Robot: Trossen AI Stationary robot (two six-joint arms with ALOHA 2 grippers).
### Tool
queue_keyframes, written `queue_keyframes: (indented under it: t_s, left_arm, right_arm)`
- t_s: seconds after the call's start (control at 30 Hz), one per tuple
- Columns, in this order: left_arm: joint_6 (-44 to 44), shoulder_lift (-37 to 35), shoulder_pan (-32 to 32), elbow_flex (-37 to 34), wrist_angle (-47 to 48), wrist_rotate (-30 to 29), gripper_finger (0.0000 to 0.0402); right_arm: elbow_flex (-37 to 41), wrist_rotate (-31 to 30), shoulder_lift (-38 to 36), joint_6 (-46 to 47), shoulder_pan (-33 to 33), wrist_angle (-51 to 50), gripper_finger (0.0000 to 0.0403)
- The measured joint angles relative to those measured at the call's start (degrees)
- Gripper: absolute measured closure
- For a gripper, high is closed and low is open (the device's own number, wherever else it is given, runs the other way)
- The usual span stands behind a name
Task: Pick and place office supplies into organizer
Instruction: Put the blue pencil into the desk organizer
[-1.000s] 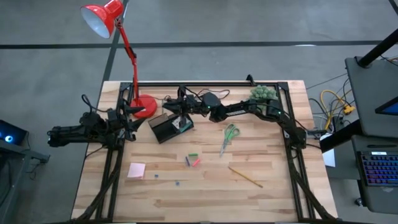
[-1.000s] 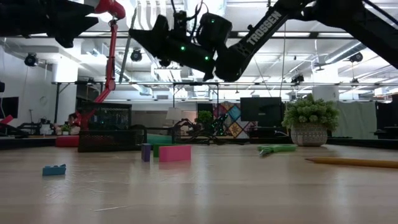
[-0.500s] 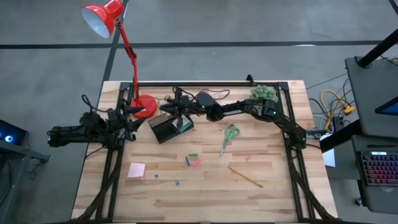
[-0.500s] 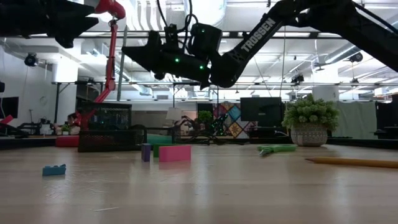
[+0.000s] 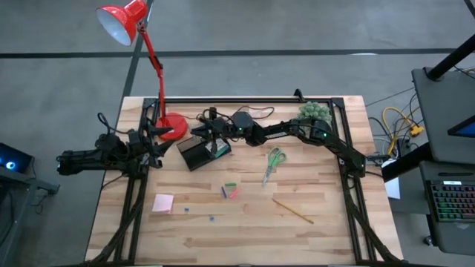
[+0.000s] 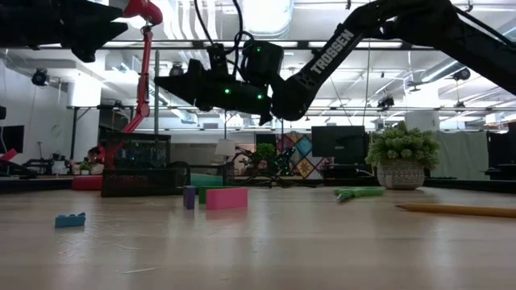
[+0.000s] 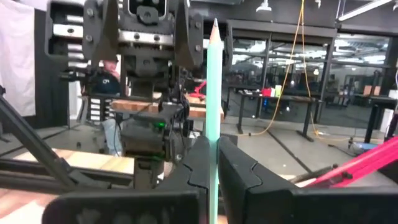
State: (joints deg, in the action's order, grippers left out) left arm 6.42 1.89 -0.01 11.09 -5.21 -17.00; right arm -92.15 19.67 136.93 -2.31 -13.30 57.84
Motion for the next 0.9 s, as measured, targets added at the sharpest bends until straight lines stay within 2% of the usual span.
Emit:
queue_keyframes:
  t_s: [0.53,0.9]
  left_arm:
    - [0.0,0.0,0.0,-0.1,-0.3,0.0,0.0206]
    - [0.0,0.0,0.0,-0.1,-0.3,-0.2,0.0206]
  right_arm:
    - [0.1,-0.2,1.0,-0.1,0.0,0.1,0.0394]
    - [0.1,-0.2,1.0,3.6,-0.3,-0.3,0.0394]
